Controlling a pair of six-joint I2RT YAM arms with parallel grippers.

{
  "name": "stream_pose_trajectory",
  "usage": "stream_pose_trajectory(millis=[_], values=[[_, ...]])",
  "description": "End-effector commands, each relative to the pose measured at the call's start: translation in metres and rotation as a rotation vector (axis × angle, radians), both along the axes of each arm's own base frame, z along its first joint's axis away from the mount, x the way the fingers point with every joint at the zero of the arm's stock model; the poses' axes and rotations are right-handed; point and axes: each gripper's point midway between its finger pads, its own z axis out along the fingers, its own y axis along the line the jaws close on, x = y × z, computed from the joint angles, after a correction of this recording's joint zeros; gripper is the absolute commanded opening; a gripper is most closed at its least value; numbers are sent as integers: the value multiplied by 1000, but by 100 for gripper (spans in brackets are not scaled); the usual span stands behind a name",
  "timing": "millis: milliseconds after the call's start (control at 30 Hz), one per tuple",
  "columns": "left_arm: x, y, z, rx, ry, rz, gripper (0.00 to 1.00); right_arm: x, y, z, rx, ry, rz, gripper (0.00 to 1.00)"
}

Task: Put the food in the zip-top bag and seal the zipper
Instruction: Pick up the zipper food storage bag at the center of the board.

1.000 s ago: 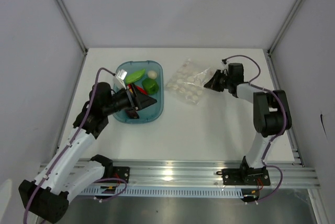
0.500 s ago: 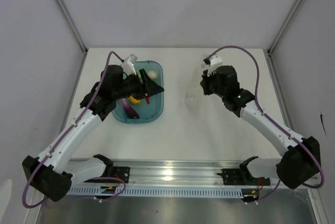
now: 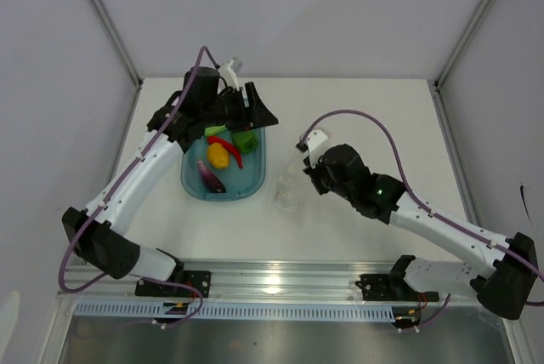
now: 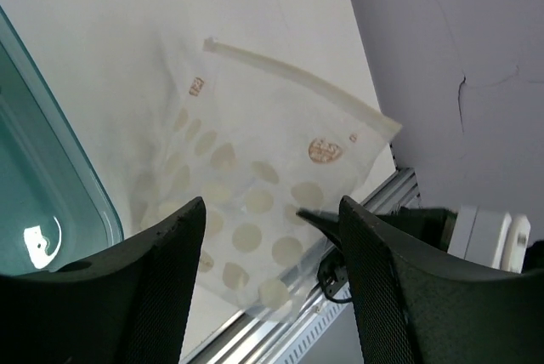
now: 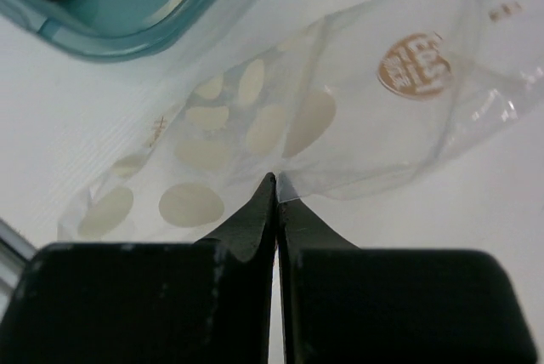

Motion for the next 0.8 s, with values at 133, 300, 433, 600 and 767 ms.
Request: stream_pose_trajectory(millis=[133,300,433,600,767], values=[[10,-11,3,46,-5,-75,70,-21,2,17,19,-42,60,0],[11,-29,9,42,-164,-279,72,-42,4,33,94,-6,161,0],[12,-26,17,6,-330,-363,70,-70,11,39,168,78,323,0],[-9,-29,34,-126,-569,-533,68,-87,15,43,232,185,437,0],[-25,-35,37,-185,-616,-677,66,-99,21,48,261,221,500,0]])
